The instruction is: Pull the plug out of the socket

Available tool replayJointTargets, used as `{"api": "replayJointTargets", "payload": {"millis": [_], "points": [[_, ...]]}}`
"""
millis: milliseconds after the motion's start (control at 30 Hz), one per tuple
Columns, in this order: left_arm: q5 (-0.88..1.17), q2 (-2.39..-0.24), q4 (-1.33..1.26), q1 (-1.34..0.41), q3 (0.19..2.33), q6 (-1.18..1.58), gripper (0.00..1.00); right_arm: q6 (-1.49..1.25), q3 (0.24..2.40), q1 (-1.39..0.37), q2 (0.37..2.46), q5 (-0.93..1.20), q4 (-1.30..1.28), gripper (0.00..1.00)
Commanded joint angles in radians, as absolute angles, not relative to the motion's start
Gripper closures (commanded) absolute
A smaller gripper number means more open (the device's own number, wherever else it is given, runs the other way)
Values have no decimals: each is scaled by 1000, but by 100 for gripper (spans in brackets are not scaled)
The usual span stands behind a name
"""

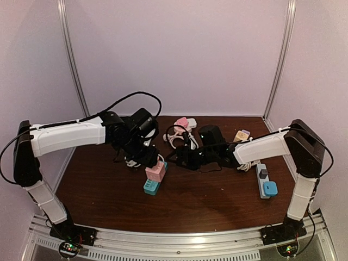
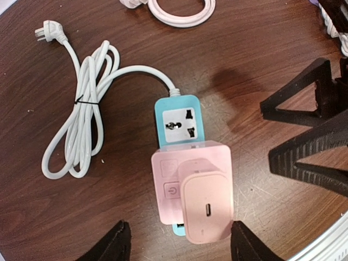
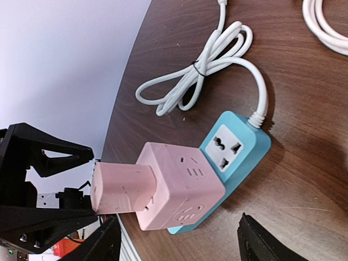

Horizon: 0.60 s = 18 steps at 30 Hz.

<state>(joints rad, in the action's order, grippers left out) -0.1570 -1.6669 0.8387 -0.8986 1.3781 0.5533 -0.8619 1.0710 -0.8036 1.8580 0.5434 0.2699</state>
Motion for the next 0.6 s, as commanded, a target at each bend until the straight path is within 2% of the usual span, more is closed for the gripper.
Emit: {"api": "replayJointTargets", "payload": {"millis": [0,233,567], "points": [[-135,-1689,821,-897,1411,539,38,-918,1107,-831,1889,594,355,28],[-127,-1715,815,-899,1417,545,45,-945,1124,-846,1938,605,371,41],[-122,-1739,797,-899,1420,558,55,-972,1147,-891,1996,605,386,51]]}}
